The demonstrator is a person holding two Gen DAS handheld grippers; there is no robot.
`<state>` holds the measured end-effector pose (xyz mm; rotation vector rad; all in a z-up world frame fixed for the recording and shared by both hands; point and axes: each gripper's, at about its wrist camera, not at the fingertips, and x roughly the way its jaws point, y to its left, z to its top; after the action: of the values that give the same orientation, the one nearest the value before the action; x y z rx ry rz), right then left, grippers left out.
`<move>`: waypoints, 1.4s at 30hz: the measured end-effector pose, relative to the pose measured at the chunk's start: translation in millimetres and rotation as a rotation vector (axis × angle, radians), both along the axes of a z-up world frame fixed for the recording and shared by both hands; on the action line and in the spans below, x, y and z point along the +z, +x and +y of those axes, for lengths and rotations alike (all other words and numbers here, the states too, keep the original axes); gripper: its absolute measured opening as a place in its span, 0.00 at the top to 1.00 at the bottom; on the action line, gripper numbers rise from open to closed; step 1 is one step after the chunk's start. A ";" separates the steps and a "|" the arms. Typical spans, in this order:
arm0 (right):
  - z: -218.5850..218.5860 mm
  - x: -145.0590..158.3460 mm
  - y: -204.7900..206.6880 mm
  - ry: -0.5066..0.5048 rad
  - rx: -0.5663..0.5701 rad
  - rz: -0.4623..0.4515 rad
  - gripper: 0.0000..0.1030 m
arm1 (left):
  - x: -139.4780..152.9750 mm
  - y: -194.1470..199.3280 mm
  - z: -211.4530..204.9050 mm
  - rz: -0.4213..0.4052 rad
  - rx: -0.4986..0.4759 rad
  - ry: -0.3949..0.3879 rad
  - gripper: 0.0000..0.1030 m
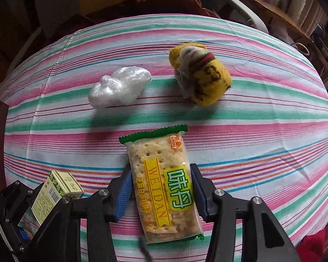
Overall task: Organize objects
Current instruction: 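Carry the juice box and cracker pack over the gold tray with both tools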
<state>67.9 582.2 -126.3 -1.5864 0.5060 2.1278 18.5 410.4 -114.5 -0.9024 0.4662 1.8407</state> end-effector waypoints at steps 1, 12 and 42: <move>-1.1 -0.8 0.7 0.002 0.008 0.000 0.51 | 0.2 0.3 0.2 0.001 0.000 -0.001 0.70; 2.0 -1.3 11.5 0.013 0.019 -0.007 0.51 | 1.0 3.8 -0.6 0.007 0.001 0.000 0.70; -22.6 10.8 2.3 0.026 0.046 0.004 0.51 | 75.2 11.4 -91.0 0.119 0.165 0.063 0.71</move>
<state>70.3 559.6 -115.4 -1.5938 0.4456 2.1629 29.9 319.4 -39.3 -0.8122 0.4147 2.0559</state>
